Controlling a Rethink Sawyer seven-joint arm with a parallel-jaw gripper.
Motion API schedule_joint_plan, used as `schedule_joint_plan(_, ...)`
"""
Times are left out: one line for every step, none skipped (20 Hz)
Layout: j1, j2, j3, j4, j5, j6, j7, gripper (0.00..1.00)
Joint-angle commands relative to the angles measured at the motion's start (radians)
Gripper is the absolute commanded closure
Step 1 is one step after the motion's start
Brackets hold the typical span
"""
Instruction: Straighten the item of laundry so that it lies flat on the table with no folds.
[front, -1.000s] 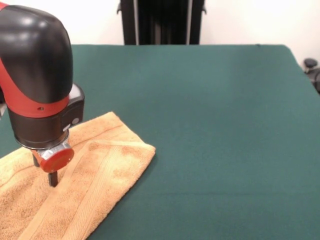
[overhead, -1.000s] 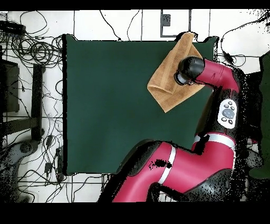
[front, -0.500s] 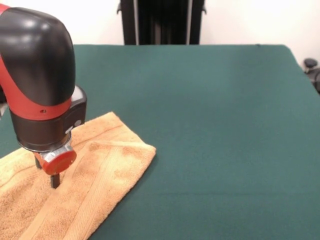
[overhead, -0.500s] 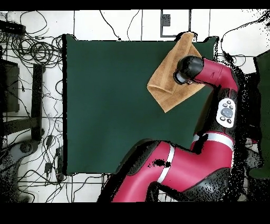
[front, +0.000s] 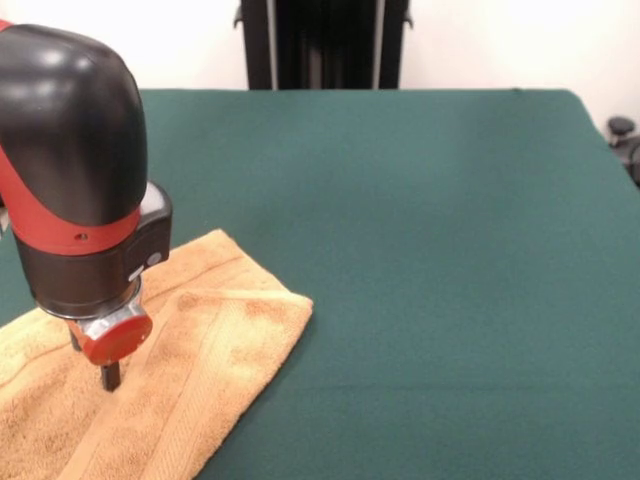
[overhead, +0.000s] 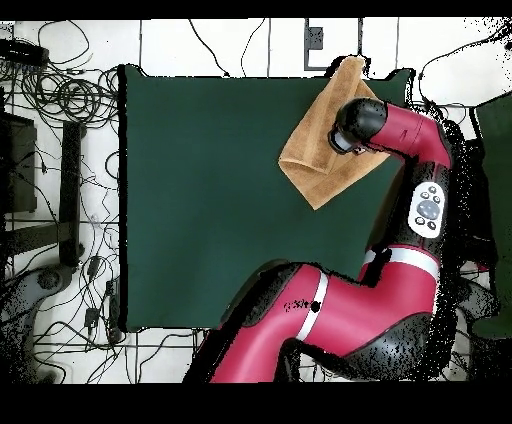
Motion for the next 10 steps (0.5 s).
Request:
schedule_joint_plan(0.057,0.138,0.094,-0.025,0.063,-0.028,0.239,0.00)
schedule_joint_plan(0.058,0.141,0.089,-0.031,0.064,-0.031,0.254,0.00)
schedule_joint_plan(0.060,0.154,0.078,-0.054,0.064,-0.046,0.288,0.00)
schedule_joint_plan(0.059,0.165,0.076,-0.074,0.070,-0.042,0.307,0.00)
schedule_joint_plan(0.055,0.178,0.086,-0.090,0.085,-0.064,0.336,0.00)
schedule_joint_plan(0.053,0.188,0.094,-0.107,0.094,-0.071,0.346,0.00)
schedule_joint_plan(0.050,0.206,0.111,-0.138,0.114,-0.079,0.362,0.00)
schedule_joint_plan(0.052,0.216,0.116,-0.159,0.123,-0.079,0.370,0.00)
schedule_joint_plan(0.056,0.235,0.117,-0.200,0.137,-0.072,0.395,0.00)
schedule_joint_plan(0.060,0.250,0.113,-0.229,0.146,-0.064,0.410,0.00)
